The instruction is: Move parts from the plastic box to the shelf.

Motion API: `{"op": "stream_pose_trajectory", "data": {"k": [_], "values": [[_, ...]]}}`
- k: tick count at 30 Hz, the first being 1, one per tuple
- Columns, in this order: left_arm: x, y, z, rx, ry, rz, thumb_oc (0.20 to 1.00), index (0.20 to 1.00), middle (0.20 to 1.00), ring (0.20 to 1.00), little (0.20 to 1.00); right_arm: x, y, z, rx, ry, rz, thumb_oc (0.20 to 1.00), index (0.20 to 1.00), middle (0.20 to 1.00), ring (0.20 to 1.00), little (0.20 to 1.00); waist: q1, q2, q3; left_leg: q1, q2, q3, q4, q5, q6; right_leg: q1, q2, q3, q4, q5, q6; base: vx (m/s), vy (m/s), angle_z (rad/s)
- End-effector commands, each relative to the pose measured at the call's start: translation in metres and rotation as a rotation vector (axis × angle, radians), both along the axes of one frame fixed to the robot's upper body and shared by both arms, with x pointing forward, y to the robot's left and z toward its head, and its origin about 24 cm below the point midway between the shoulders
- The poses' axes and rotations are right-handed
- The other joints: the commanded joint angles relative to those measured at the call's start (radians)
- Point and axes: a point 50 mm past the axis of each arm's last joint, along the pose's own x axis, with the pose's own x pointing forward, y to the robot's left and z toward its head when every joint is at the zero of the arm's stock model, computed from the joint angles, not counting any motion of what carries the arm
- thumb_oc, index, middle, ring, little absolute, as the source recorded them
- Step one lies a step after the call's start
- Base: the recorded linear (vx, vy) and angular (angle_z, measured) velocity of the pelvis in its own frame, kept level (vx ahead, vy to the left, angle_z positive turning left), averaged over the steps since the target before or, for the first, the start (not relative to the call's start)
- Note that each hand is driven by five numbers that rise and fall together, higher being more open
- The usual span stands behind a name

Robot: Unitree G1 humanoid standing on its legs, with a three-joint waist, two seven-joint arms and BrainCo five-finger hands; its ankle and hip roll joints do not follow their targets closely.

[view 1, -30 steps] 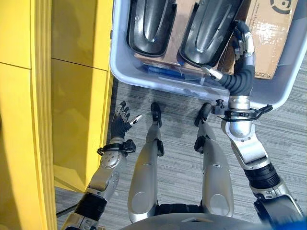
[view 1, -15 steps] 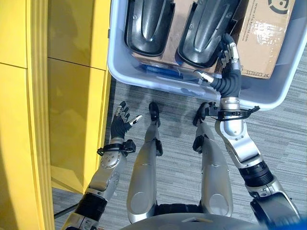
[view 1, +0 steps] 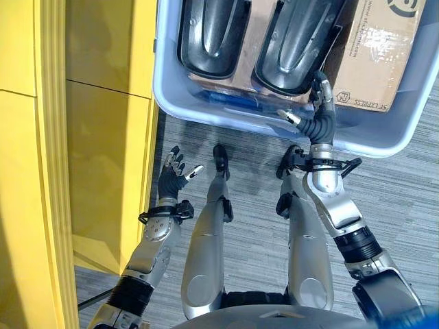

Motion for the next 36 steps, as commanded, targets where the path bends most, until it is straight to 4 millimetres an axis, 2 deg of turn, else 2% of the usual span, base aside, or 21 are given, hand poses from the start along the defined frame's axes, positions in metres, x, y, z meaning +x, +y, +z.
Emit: {"op": "stream_pose_trajectory", "data": {"k": [1, 16, 26, 31, 34, 36], "values": [[-0.021, 0.009, -0.006, 0.024, 0.007, 0.024, 1.000, 1.000, 1.000, 1.000, 1.000, 0.000, 0.006, 0.009, 0.049, -0.039, 0.011, 1.000, 1.000, 1.000, 1.000, 1.000, 0.022, -0.009, -0.032, -0.010, 0.033, -0.028, 0.093, -0.100, -0.060, 0.012, -0.064, 0.083, 0.011, -0.044, 0.142, 0.00, 0.000, 0.00], [-0.020, 0.009, -0.010, 0.025, 0.023, 0.024, 1.000, 1.000, 1.000, 1.000, 1.000, 0.021, -0.005, -0.005, 0.060, 0.057, -0.106, 1.000, 1.000, 1.000, 1.000, 1.000, 0.037, 0.005, -0.032, -0.022, 0.032, -0.031, 0.096, -0.103, -0.060, -0.004, -0.068, 0.082, 0.024, -0.049, 0.144, 0.00, 0.000, 0.00], [-0.018, 0.005, -0.009, 0.017, 0.020, 0.006, 1.000, 1.000, 1.000, 1.000, 1.000, 0.015, -0.003, 0.009, 0.058, -0.019, -0.084, 1.000, 1.000, 1.000, 1.000, 1.000, 0.030, 0.002, -0.032, -0.024, 0.031, -0.032, 0.098, -0.106, -0.058, -0.011, -0.069, 0.089, 0.031, -0.055, 0.143, 0.00, 0.000, 0.00], [-0.017, 0.004, -0.008, 0.012, 0.015, 0.004, 1.000, 1.000, 1.000, 1.000, 1.000, 0.016, 0.003, 0.010, 0.015, -0.019, -0.048, 1.000, 1.000, 1.000, 1.000, 1.000, 0.029, -0.001, -0.032, -0.019, 0.030, -0.034, 0.098, -0.108, -0.056, -0.008, -0.069, 0.091, 0.033, -0.055, 0.142, 0.00, 0.000, 0.00], [-0.016, 0.007, -0.005, 0.015, 0.002, 0.010, 1.000, 1.000, 1.000, 1.000, 1.000, 0.017, 0.013, 0.016, -0.147, -0.042, 0.015, 1.000, 1.000, 1.000, 1.000, 1.000, 0.034, -0.005, -0.032, -0.014, 0.028, -0.037, 0.096, -0.109, -0.055, 0.001, -0.068, 0.091, 0.032, -0.055, 0.142, 0.00, 0.000, 0.00], [-0.015, 0.007, -0.005, 0.016, 0.001, 0.010, 1.000, 1.000, 1.000, 1.000, 1.000, 0.016, 0.015, 0.016, -0.174, -0.048, 0.027, 1.000, 1.000, 1.000, 1.000, 1.000, 0.033, -0.007, -0.032, -0.013, 0.028, -0.038, 0.096, -0.109, -0.056, 0.003, -0.068, 0.090, 0.032, -0.055, 0.142, 0.00, 0.000, 0.00]]}}
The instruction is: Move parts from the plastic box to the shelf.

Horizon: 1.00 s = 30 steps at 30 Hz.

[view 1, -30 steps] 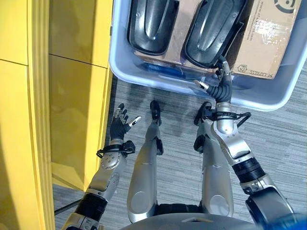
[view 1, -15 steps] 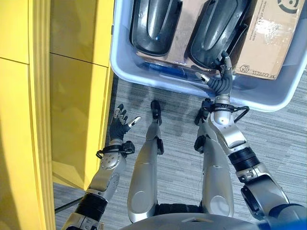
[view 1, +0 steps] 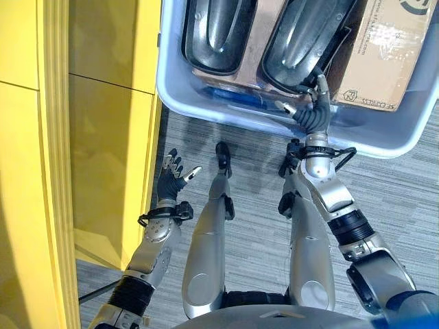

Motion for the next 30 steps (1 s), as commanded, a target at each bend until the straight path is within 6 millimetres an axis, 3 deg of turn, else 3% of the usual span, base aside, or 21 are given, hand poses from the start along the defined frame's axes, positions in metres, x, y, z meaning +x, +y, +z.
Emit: {"op": "stream_pose_trajectory", "data": {"k": [1, 9, 16, 25, 30], "values": [[-0.015, 0.007, -0.002, 0.023, 0.002, -0.003, 1.000, 1.000, 1.000, 1.000, 1.000, -0.006, 0.006, -0.001, -0.081, -0.029, 0.041, 1.000, 1.000, 1.000, 1.000, 1.000, 0.012, -0.011, -0.030, 0.011, 0.027, -0.038, 0.078, -0.109, -0.055, 0.030, -0.064, 0.084, 0.014, -0.057, 0.146, 0.00, 0.000, 0.00], [-0.016, 0.012, -0.004, 0.023, 0.012, 0.014, 1.000, 1.000, 1.000, 1.000, 1.000, -0.015, 0.021, 0.007, -0.093, -0.061, 0.176, 1.000, 1.000, 1.000, 1.000, 1.000, 0.018, -0.018, -0.030, 0.019, 0.026, -0.040, 0.076, -0.107, -0.055, 0.044, -0.064, 0.078, 0.009, -0.055, 0.146, 0.00, 0.000, 0.00], [-0.017, 0.013, -0.003, 0.024, 0.011, 0.015, 1.000, 1.000, 1.000, 1.000, 1.000, -0.042, 0.031, 0.032, 0.007, -0.192, 0.344, 1.000, 1.000, 1.000, 1.000, 1.000, 0.009, -0.036, -0.030, 0.029, 0.026, -0.038, 0.072, -0.106, -0.054, 0.058, -0.060, 0.080, 0.001, -0.052, 0.147, 0.00, 0.000, 0.00], [-0.018, 0.013, 0.001, 0.031, -0.003, 0.019, 1.000, 1.000, 1.000, 1.000, 1.000, -0.071, 0.018, 0.064, 0.082, -0.395, 0.365, 1.000, 1.000, 1.000, 1.000, 1.000, -0.012, -0.054, -0.030, 0.060, 0.028, -0.032, 0.068, -0.110, -0.056, 0.083, -0.054, 0.088, -0.005, -0.051, 0.148, 0.00, 0.001, 0.00], [-0.018, 0.012, -0.001, 0.037, 0.004, 0.013, 1.000, 1.000, 1.000, 1.000, 1.000, -0.077, 0.011, 0.072, 0.096, -0.459, 0.309, 1.000, 1.000, 1.000, 1.000, 1.000, -0.019, -0.058, -0.030, 0.074, 0.029, -0.030, 0.066, -0.112, -0.054, 0.090, -0.052, 0.092, -0.002, -0.051, 0.149, 0.00, 0.000, 0.00]]}}
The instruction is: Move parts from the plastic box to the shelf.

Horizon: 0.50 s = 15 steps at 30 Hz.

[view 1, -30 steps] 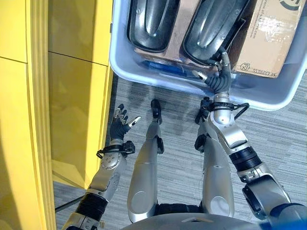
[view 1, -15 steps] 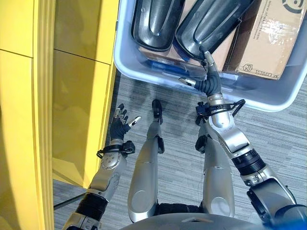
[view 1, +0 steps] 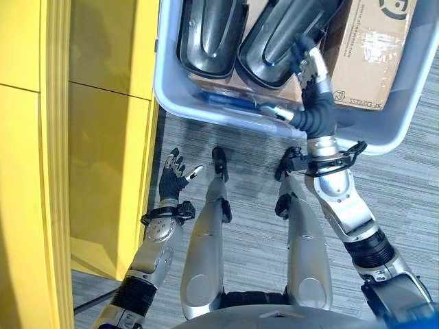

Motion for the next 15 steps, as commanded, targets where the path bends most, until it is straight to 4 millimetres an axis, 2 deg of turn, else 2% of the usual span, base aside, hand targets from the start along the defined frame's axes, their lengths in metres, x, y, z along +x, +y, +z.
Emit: {"op": "stream_pose_trajectory", "data": {"k": [1, 6, 11, 15], "values": [[-0.018, 0.016, -0.001, 0.061, 0.006, 0.021, 1.000, 1.000, 1.000, 1.000, 1.000, -0.013, -0.001, 0.020, 0.080, -0.140, -0.008, 1.000, 1.000, 1.000, 1.000, 1.000, 0.014, -0.045, -0.032, 0.042, 0.024, -0.028, 0.065, -0.115, -0.051, 0.056, -0.056, 0.095, -0.003, -0.053, 0.151, 0.00, 0.000, 0.00], [-0.015, 0.014, 0.001, 0.068, -0.006, 0.019, 1.000, 1.000, 1.000, 1.000, 1.000, -0.011, -0.006, 0.022, 0.103, -0.152, -0.080, 1.000, 1.000, 1.000, 1.000, 1.000, 0.010, -0.043, -0.032, 0.049, 0.024, -0.027, 0.066, -0.116, -0.050, 0.061, -0.056, 0.097, -0.001, -0.055, 0.151, 0.00, 0.000, 0.00], [-0.015, 0.012, -0.001, 0.067, 0.002, 0.022, 1.000, 1.000, 1.000, 1.000, 1.000, -0.005, -0.010, 0.016, 0.170, -0.103, -0.110, 1.000, 1.000, 1.000, 1.000, 1.000, 0.008, -0.040, -0.032, 0.051, 0.022, -0.026, 0.067, -0.117, -0.049, 0.064, -0.056, 0.098, -0.001, -0.056, 0.150, 0.00, 0.000, 0.00], [-0.014, 0.009, -0.002, 0.059, 0.008, 0.017, 1.000, 1.000, 1.000, 1.000, 1.000, 0.009, -0.015, 0.010, 0.226, -0.039, -0.184, 1.000, 1.000, 1.000, 1.000, 1.000, 0.012, -0.031, -0.032, 0.051, 0.021, -0.028, 0.070, -0.118, -0.048, 0.065, -0.057, 0.100, -0.001, -0.057, 0.147, 0.00, 0.000, 0.00]]}}
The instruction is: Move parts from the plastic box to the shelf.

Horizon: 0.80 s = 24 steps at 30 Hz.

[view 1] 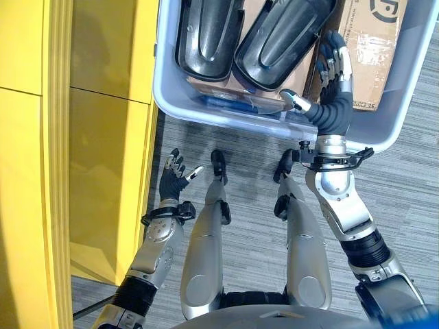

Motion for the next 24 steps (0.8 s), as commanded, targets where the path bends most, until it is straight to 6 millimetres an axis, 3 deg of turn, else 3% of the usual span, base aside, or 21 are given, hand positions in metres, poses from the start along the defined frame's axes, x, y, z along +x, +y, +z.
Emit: {"op": "stream_pose_trajectory", "data": {"k": [1, 11, 18, 24], "values": [[-0.014, 0.009, -0.002, 0.057, 0.006, 0.010, 1.000, 1.000, 1.000, 1.000, 1.000, -0.007, 0.001, 0.021, 0.082, -0.111, -0.006, 1.000, 1.000, 1.000, 1.000, 1.000, 0.016, -0.029, -0.032, 0.030, 0.021, -0.029, 0.070, -0.118, -0.048, 0.045, -0.057, 0.098, 0.000, -0.057, 0.147, 0.00, 0.000, 0.00], [-0.014, 0.009, -0.002, 0.050, 0.009, 0.009, 1.000, 1.000, 1.000, 1.000, 1.000, 0.018, 0.003, 0.017, 0.095, -0.022, -0.077, 1.000, 1.000, 1.000, 1.000, 1.000, 0.034, -0.014, -0.032, 0.021, 0.017, -0.031, 0.072, -0.118, -0.046, 0.034, -0.062, 0.093, 0.005, -0.058, 0.145, 0.00, 0.000, 0.00], [-0.014, 0.011, -0.004, 0.049, 0.017, 0.013, 1.000, 1.000, 1.000, 1.000, 1.000, 0.048, 0.001, 0.010, 0.077, 0.097, -0.149, 1.000, 1.000, 1.000, 1.000, 1.000, 0.057, -0.004, -0.032, 0.005, 0.015, -0.040, 0.075, -0.116, -0.046, 0.024, -0.066, 0.088, 0.011, -0.060, 0.145, 0.00, 0.000, 0.00], [-0.014, 0.010, -0.007, 0.044, 0.032, 0.013, 1.000, 1.000, 1.000, 1.000, 1.000, 0.053, -0.004, 0.008, 0.112, 0.121, -0.176, 1.000, 1.000, 1.000, 1.000, 1.000, 0.060, -0.003, -0.032, 0.000, 0.014, -0.040, 0.075, -0.116, -0.045, 0.020, -0.067, 0.088, 0.014, -0.061, 0.144, 0.00, 0.000, 0.00]]}}
